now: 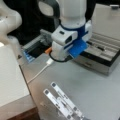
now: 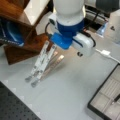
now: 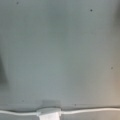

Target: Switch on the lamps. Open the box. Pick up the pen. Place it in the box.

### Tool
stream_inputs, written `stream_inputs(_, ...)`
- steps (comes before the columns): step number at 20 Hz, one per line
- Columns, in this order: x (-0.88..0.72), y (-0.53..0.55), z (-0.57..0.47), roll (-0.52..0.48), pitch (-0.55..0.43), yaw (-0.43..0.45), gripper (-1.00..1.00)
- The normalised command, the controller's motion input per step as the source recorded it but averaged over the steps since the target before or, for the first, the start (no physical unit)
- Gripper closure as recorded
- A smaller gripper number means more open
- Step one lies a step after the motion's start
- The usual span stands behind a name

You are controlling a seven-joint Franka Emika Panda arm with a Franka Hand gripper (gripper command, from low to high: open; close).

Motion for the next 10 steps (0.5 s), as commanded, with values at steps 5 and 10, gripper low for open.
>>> stream_inputs(5,-0.11,0.00,0.04,0.084,-0.008,0.023,1.00)
stream_inputs(10,-0.13,-0.01,0.01,0.102,-0.018,0.055,1.00)
